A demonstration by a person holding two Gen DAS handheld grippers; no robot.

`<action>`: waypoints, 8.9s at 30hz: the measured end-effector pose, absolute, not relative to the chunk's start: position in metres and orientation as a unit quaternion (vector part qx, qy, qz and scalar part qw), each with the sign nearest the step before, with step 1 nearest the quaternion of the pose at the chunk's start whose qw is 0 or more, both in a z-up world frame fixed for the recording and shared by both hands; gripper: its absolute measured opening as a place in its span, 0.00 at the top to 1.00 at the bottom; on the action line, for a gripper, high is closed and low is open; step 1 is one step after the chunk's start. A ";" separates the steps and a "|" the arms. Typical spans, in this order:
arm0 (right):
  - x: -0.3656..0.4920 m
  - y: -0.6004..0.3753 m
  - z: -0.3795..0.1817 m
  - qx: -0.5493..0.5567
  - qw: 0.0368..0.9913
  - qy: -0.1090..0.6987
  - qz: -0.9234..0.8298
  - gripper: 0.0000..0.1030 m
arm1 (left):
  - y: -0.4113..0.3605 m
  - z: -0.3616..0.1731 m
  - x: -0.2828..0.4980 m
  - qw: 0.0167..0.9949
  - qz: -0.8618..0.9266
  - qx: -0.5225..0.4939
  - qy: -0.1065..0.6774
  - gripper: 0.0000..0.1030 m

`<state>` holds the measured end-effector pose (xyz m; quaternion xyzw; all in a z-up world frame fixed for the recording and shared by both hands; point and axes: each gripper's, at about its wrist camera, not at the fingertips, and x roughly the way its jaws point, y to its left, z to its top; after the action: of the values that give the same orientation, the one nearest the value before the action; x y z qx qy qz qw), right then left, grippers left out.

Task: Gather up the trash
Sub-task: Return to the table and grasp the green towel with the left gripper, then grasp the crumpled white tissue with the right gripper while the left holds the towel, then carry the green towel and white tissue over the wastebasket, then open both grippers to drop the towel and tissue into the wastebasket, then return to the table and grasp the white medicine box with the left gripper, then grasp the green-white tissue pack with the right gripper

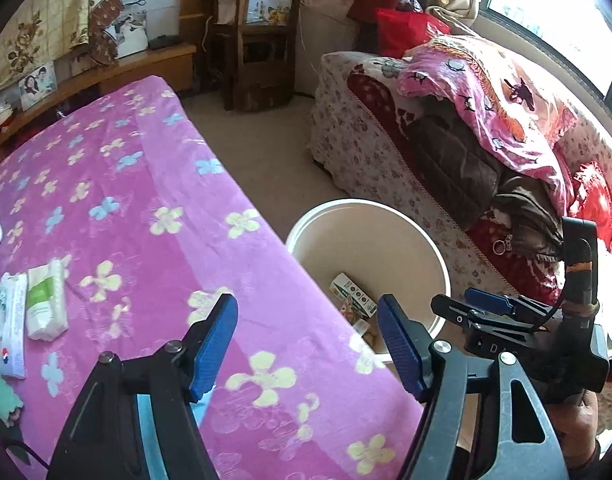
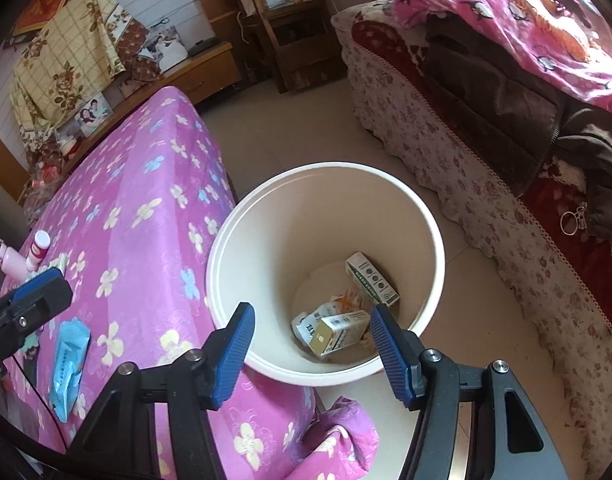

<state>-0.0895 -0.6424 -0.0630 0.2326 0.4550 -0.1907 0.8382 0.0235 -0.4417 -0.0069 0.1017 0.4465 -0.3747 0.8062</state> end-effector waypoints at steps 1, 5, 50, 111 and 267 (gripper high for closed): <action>-0.088 -0.640 -0.063 0.231 0.839 0.455 -0.188 0.38 | -0.438 -0.006 0.024 0.809 -0.371 0.102 0.445 0.29; -0.083 -0.624 -0.057 0.222 0.844 0.455 -0.178 0.38 | -0.422 -0.004 0.027 0.817 -0.359 0.097 0.440 0.29; 0.122 -0.322 -0.021 0.108 0.871 0.466 0.108 0.36 | -0.083 -0.060 0.160 0.855 -0.096 -0.095 0.501 0.51; -0.034 -0.516 0.016 0.174 0.896 0.406 -0.031 0.86 | -0.329 0.028 0.049 0.861 -0.294 0.080 0.407 0.52; 0.076 -0.371 -0.011 0.092 0.885 0.455 0.031 0.59 | -0.200 -0.017 0.113 0.878 -0.177 0.072 0.440 0.54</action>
<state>0.0765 -0.3707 -0.0107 0.0920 0.4550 0.0313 0.8851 0.1125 -0.2004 -0.0172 0.0721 0.4397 -0.1773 0.8775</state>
